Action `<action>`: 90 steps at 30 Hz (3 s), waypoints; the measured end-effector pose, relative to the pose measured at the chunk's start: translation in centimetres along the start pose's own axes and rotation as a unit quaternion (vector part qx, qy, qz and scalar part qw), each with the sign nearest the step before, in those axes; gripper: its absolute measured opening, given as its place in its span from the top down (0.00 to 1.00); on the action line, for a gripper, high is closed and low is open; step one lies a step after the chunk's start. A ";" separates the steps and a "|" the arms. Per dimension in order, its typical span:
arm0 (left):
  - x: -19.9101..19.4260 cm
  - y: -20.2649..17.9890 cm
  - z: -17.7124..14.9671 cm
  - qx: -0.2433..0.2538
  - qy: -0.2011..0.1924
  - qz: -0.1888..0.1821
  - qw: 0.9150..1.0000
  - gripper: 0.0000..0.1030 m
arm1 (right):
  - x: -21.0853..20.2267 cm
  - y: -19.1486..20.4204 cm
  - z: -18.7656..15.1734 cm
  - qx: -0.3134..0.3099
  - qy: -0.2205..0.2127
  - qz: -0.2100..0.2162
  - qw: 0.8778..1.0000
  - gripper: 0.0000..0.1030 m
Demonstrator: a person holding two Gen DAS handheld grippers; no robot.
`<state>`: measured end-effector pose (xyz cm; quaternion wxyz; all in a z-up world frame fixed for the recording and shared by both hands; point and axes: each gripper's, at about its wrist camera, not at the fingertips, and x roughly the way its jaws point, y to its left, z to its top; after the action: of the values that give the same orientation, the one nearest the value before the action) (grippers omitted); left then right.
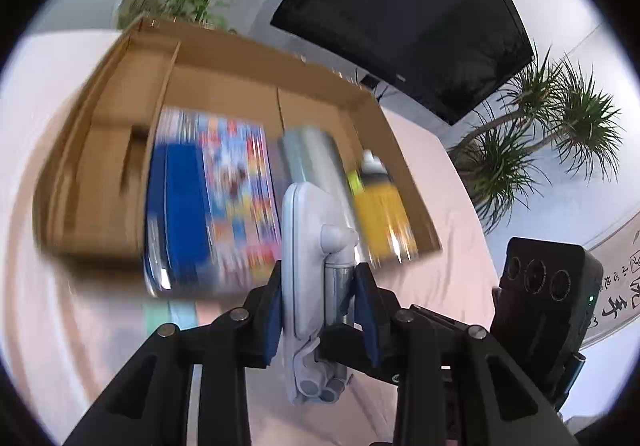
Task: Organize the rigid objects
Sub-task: 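Place the phone stand into the tray beside the stapler with the right gripper, then grasp the pastel Rubik's cube with the right gripper, then lower the Rubik's cube into the tray and open the right gripper, then grasp the white handheld fan by its head with the right gripper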
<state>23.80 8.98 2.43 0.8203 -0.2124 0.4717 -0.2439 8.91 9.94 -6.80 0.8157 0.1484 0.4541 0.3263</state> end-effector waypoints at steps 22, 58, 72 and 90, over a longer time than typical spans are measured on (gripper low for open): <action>-4.4 5.3 -0.9 0.020 -0.046 0.080 0.996 0.41 | 0.0 0.1 1.1 -0.087 -0.012 -0.104 0.991 0.26; 1.6 4.5 11.7 -0.018 -0.053 0.000 0.998 0.58 | 2.3 2.8 13.7 -0.267 0.076 -0.085 0.957 0.51; 9.7 9.6 11.6 -0.096 0.053 0.008 0.994 0.58 | 7.8 -3.3 14.7 -0.238 0.200 -0.111 0.944 0.53; -11.2 3.1 -4.7 0.075 -0.091 0.183 0.976 0.19 | -8.0 2.0 -1.2 -0.191 0.032 -0.103 0.976 0.00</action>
<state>15.44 17.60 5.95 0.9042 -0.0813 0.4063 -0.1042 4.10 6.02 -1.25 0.8433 -0.0679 0.4222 0.3254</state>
